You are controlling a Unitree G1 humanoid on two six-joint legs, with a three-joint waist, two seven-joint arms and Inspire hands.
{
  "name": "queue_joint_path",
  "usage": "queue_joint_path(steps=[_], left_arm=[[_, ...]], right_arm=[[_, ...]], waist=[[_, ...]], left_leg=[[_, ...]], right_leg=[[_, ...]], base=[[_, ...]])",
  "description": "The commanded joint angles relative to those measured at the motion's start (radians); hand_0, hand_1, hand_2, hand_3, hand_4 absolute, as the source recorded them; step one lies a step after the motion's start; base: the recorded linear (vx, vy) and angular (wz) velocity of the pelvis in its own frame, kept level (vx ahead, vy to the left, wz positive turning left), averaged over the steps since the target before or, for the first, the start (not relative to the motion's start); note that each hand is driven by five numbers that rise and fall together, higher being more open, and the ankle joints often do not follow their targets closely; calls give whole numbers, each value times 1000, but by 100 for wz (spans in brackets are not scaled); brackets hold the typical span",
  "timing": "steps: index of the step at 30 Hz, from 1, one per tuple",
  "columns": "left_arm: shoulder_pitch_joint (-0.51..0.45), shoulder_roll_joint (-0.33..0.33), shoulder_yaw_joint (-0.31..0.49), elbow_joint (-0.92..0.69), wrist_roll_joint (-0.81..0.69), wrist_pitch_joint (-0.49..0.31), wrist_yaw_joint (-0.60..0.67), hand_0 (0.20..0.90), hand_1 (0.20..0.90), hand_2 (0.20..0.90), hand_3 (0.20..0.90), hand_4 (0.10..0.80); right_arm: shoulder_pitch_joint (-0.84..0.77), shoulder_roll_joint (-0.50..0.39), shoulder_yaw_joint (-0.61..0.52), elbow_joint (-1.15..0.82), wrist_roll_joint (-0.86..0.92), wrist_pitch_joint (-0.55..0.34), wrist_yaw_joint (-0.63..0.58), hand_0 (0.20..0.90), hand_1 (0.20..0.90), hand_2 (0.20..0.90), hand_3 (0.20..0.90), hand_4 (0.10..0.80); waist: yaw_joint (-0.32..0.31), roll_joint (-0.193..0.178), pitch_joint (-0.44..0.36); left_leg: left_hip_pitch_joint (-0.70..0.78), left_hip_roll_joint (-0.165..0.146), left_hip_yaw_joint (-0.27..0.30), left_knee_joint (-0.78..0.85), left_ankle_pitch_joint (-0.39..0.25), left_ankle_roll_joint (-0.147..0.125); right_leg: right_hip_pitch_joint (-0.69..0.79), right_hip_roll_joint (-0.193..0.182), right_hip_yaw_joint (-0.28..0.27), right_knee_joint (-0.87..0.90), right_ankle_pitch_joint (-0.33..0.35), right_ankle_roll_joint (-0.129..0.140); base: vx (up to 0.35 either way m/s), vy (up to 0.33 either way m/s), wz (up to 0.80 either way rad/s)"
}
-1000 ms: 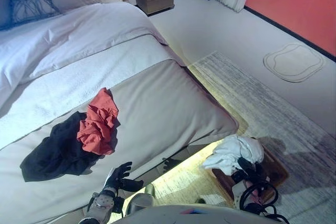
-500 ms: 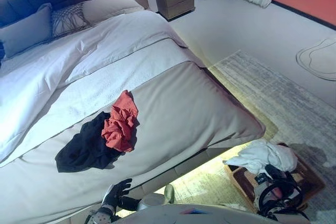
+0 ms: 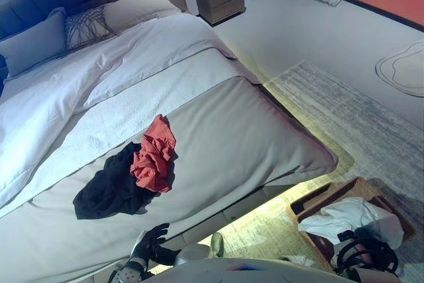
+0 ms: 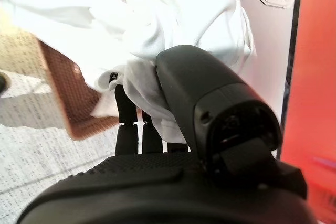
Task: Pick up the clothes from the bed and place them into the basket
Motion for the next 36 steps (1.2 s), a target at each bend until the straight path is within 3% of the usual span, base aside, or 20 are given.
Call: queue_joint_path(steps=[1,8,9,10,21,28,36], left_arm=[[-56,62,-33,-2,8,-42,8,900,900,900,900,800],[-66,69,-39,-9,-6,-37,1,900,900,900,900,800],[-67,69,-41,-12,-10,-36,1,900,900,900,900,800],[-68,69,-43,-14,-11,-35,0,900,900,900,900,800],[-70,67,-53,10,8,12,34,900,900,900,900,800],[-74,58,-49,21,7,1,40,900,900,900,900,800],[-58,50,-14,30,-6,5,52,900,900,900,900,800]], right_arm=[[-46,-94,-30,9,-4,-43,10,300,300,300,200,100],[-59,-156,-56,35,-14,-19,38,300,300,300,200,100],[-63,-163,-57,35,-15,-13,34,721,721,721,691,591],[-66,-169,-59,37,-15,-5,35,900,900,900,900,800],[-87,-186,-44,-19,-39,31,59,900,900,900,900,800],[-76,-123,7,-77,-71,53,75,900,900,900,900,800],[-46,-20,110,-103,-149,81,123,900,900,900,900,800]], waist=[[3,-49,6],[-12,-40,18],[-13,-39,20],[-14,-39,22],[-24,-28,30],[-28,-33,30],[-3,-68,25]], left_leg=[[-118,-24,-45,-16,59,-47],[-118,-15,-32,-13,60,-55],[-118,-14,-31,-12,60,-55],[-117,-14,-31,-11,59,-56],[-104,-12,-33,-13,53,-61],[-102,-12,-37,-20,56,-58],[-87,4,-45,-20,50,-61]], right_leg=[[46,-26,-89,56,-29,22],[38,-25,-79,59,-30,21],[36,-26,-78,59,-30,20],[36,-26,-78,60,-31,20],[34,-29,-73,69,-43,15],[21,-27,-70,70,-41,11],[44,-10,-84,79,-62,-2]], base=[[0,0,0],[-8,-2,-2],[0,0,0],[0,0,0],[0,0,0],[0,0,0],[0,0,0]])
